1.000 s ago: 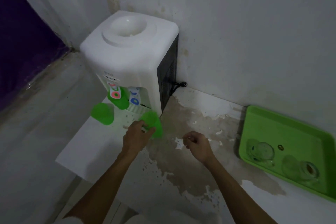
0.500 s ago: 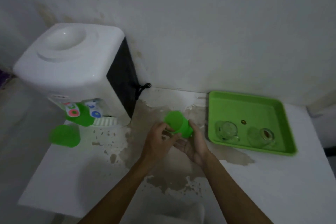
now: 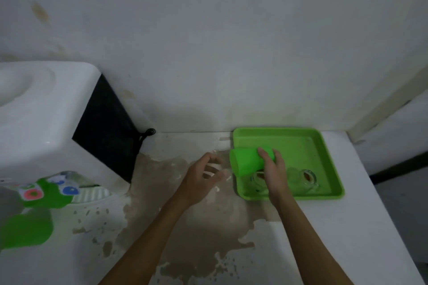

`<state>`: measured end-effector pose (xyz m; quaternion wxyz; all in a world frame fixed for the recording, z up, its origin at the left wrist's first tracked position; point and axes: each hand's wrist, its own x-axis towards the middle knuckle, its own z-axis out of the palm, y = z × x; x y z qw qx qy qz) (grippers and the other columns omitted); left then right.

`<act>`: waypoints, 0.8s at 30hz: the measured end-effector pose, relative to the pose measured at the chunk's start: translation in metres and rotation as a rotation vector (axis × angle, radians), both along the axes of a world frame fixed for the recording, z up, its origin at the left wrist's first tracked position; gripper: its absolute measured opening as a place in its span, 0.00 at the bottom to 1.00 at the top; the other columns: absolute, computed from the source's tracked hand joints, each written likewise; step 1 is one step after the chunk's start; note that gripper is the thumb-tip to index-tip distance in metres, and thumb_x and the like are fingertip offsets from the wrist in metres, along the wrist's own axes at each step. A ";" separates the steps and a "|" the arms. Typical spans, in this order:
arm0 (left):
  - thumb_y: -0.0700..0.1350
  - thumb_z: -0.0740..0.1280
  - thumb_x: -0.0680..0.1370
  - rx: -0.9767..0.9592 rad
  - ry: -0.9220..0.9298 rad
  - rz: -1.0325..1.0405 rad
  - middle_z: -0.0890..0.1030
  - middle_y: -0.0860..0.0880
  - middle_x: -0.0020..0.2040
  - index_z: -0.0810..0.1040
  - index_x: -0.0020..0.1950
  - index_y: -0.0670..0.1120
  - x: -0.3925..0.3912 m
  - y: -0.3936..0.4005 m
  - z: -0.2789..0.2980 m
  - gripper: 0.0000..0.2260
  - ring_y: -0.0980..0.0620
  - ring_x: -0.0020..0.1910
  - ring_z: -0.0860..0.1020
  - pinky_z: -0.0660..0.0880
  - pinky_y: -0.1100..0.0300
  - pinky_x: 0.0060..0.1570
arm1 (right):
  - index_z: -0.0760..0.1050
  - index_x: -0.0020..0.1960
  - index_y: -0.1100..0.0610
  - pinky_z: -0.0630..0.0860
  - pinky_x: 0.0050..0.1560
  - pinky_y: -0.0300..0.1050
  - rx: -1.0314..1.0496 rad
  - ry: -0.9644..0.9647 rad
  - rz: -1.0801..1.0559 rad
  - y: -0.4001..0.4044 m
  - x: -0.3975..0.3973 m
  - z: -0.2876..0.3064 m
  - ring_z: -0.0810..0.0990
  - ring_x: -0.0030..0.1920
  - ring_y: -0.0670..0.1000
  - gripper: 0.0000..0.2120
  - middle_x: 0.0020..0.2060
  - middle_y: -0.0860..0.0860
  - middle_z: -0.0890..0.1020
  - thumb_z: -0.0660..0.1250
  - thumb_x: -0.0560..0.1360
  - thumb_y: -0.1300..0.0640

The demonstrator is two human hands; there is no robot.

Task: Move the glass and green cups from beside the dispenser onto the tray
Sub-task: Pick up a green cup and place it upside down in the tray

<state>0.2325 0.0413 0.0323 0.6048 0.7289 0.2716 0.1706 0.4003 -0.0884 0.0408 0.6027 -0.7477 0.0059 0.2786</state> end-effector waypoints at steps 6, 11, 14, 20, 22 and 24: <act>0.48 0.73 0.73 -0.006 0.077 -0.014 0.82 0.54 0.51 0.78 0.49 0.57 0.031 0.023 -0.024 0.08 0.58 0.44 0.81 0.77 0.65 0.45 | 0.71 0.66 0.53 0.70 0.61 0.49 -0.195 -0.467 0.095 0.013 0.038 -0.005 0.74 0.63 0.56 0.25 0.62 0.54 0.77 0.72 0.73 0.46; 0.49 0.72 0.72 -0.001 0.121 0.020 0.84 0.52 0.49 0.79 0.50 0.57 0.047 0.037 -0.044 0.08 0.52 0.45 0.82 0.78 0.64 0.44 | 0.68 0.66 0.49 0.74 0.48 0.49 -0.419 -0.682 0.223 0.033 0.061 -0.020 0.78 0.55 0.59 0.28 0.61 0.56 0.74 0.74 0.70 0.47; 0.50 0.71 0.72 0.005 0.145 0.017 0.84 0.53 0.49 0.79 0.48 0.61 0.049 0.044 -0.056 0.07 0.55 0.45 0.82 0.78 0.65 0.44 | 0.67 0.68 0.51 0.77 0.49 0.52 -0.501 -0.738 0.299 0.044 0.072 -0.035 0.78 0.56 0.61 0.30 0.62 0.57 0.74 0.75 0.70 0.52; 0.47 0.71 0.74 0.000 0.183 0.033 0.84 0.55 0.48 0.80 0.47 0.60 0.046 0.051 -0.069 0.08 0.57 0.45 0.82 0.75 0.72 0.43 | 0.68 0.68 0.56 0.77 0.61 0.55 -0.526 -0.707 0.401 0.058 0.082 -0.059 0.75 0.60 0.64 0.31 0.65 0.62 0.70 0.76 0.68 0.64; 0.45 0.71 0.75 0.000 0.198 0.028 0.84 0.55 0.49 0.79 0.47 0.60 0.043 0.053 -0.070 0.09 0.58 0.45 0.81 0.75 0.73 0.44 | 0.69 0.68 0.57 0.77 0.62 0.55 -0.522 -0.700 0.410 0.061 0.082 -0.063 0.75 0.60 0.64 0.31 0.65 0.63 0.70 0.75 0.68 0.66; 0.43 0.71 0.76 0.007 0.207 0.031 0.84 0.54 0.49 0.79 0.47 0.59 0.041 0.054 -0.069 0.09 0.59 0.45 0.81 0.75 0.72 0.44 | 0.69 0.68 0.57 0.77 0.61 0.54 -0.517 -0.692 0.413 0.061 0.083 -0.063 0.76 0.59 0.64 0.31 0.65 0.63 0.70 0.75 0.67 0.67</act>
